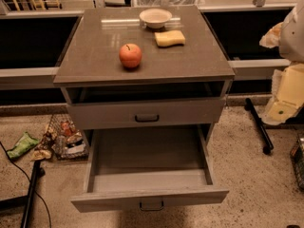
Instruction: Place apple into middle drawer
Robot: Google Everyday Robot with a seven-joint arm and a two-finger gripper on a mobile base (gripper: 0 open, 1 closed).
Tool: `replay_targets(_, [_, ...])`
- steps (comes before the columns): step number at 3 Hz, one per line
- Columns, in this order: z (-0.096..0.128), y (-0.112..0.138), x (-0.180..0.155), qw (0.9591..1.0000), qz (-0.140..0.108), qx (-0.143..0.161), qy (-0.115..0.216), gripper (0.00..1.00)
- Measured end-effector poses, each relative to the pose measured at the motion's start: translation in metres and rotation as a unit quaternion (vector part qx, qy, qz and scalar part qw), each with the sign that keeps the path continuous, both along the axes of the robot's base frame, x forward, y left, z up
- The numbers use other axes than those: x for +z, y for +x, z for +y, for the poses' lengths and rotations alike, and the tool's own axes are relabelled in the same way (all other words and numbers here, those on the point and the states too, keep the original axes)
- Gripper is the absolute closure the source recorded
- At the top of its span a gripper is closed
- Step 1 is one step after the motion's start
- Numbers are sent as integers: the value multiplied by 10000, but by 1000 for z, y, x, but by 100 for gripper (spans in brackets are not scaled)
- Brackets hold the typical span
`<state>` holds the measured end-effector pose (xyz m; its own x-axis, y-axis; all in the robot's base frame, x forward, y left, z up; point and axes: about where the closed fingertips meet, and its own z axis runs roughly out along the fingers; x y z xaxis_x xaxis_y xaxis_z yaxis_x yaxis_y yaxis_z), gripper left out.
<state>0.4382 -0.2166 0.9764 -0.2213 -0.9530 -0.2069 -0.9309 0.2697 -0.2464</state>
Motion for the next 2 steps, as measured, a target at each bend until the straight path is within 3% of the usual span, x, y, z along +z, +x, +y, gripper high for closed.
replay_targets(1, [0,0,0,10000,-1,0,1,0])
replay_targets(2, [4,17,5,9997,-181,-54,157,0])
